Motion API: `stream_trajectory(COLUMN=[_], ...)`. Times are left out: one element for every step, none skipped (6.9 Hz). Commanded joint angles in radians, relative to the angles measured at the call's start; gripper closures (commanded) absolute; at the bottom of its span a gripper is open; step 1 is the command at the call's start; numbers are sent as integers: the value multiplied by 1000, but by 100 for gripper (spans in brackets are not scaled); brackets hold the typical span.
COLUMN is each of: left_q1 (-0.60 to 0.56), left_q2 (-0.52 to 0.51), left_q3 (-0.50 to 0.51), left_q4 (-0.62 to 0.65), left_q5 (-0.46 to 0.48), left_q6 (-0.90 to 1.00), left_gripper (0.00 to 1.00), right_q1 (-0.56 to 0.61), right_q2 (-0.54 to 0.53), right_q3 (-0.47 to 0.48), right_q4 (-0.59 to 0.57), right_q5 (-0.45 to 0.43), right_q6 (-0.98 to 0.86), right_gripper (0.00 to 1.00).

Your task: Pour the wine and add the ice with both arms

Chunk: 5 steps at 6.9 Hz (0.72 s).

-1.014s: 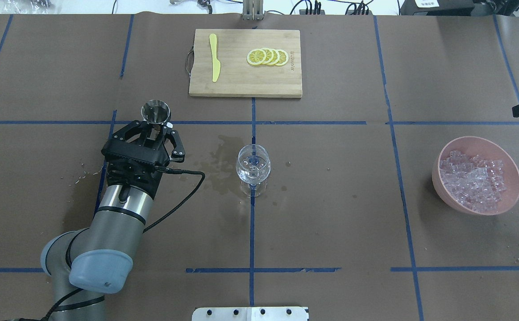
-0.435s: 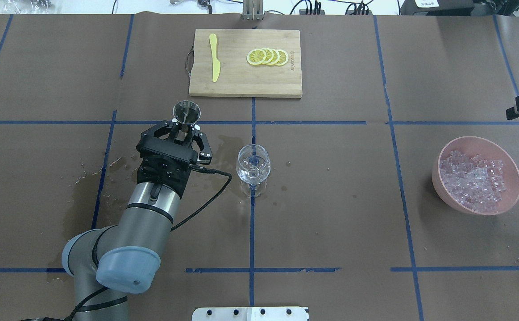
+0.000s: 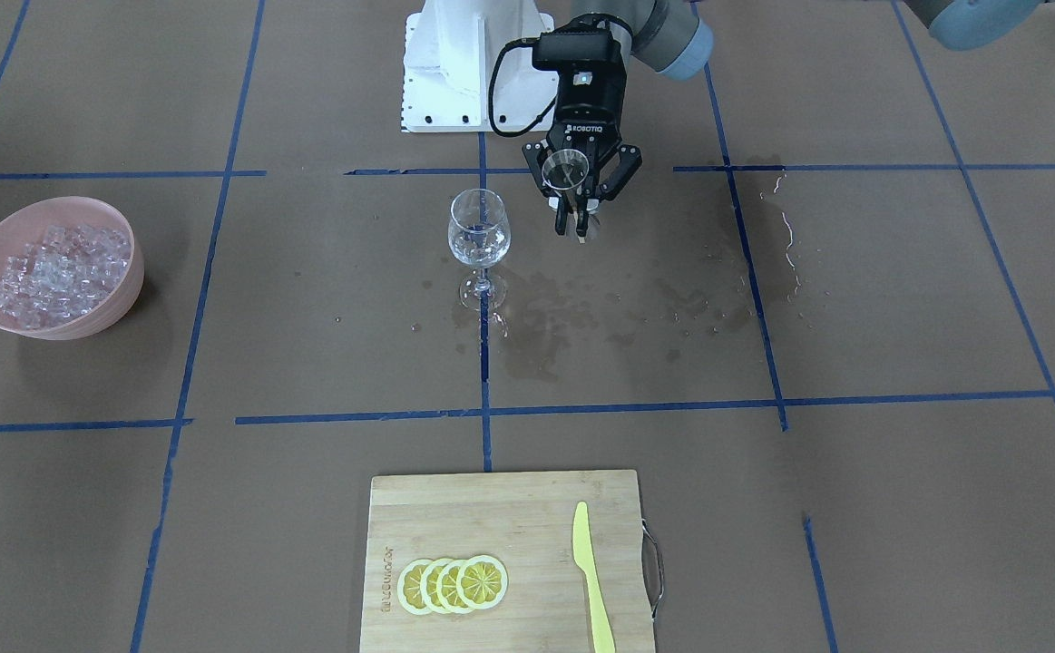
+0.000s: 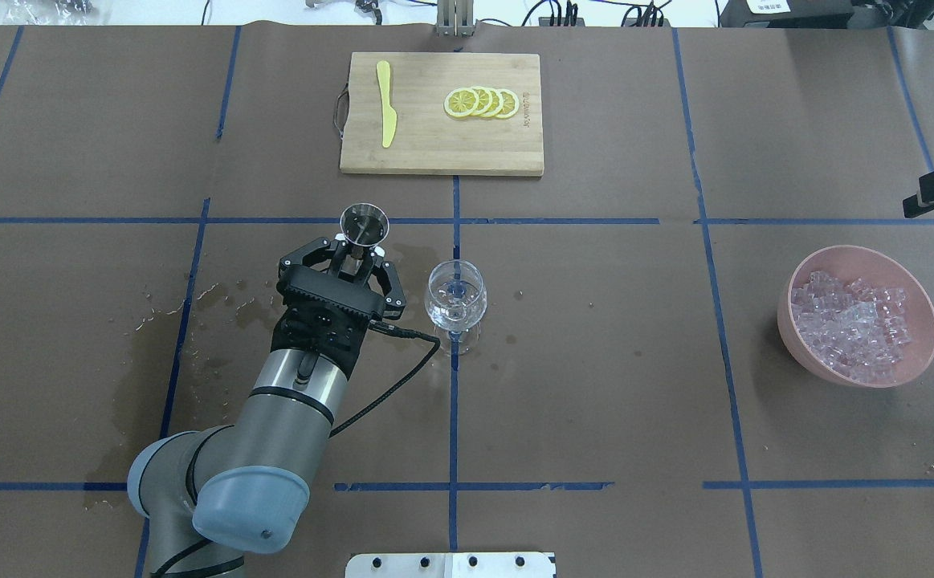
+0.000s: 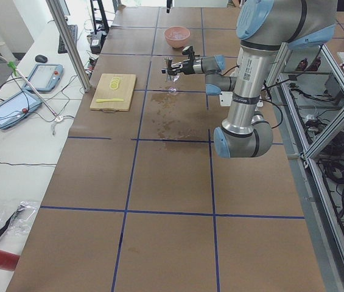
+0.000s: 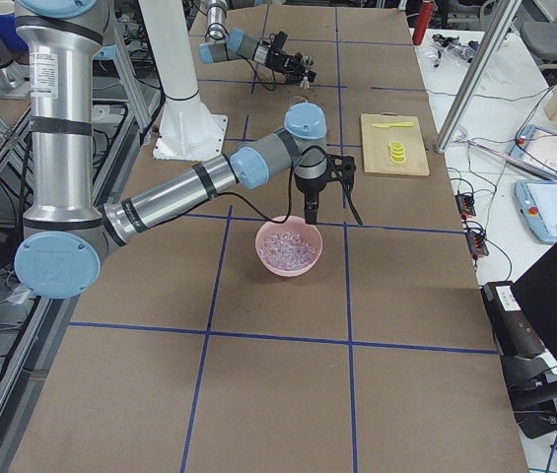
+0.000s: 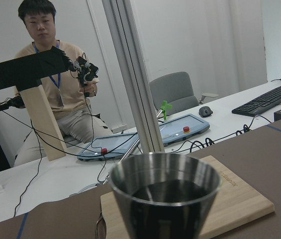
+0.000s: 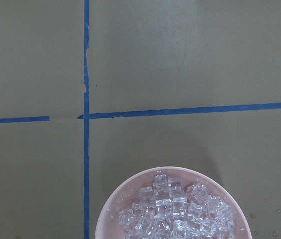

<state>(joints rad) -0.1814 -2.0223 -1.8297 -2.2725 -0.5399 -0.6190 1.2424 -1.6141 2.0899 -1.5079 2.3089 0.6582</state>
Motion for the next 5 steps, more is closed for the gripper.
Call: stream_trajectory(left_q1=[20, 23, 23, 23, 23], left_q2=[-7, -15, -50, -64, -62], left_q3=[1, 1, 1, 1, 1], left_q4=[1, 31, 118, 170, 174], left_q5=[1, 1, 4, 8, 9], left_q6=[73, 82, 90, 90, 105], left_gripper=[100, 100, 100, 100, 100], right_q1=[-7, -18, -23, -32, -53], right_q2=[0, 0, 0, 0, -3], right_q3=[1, 9, 12, 13, 13], right_q4=[0, 2, 2, 2, 2], right_q5=[0, 0, -2, -11, -40], right_q6=[10, 27, 32, 35, 35], right_gripper=[0, 0, 0, 0, 0])
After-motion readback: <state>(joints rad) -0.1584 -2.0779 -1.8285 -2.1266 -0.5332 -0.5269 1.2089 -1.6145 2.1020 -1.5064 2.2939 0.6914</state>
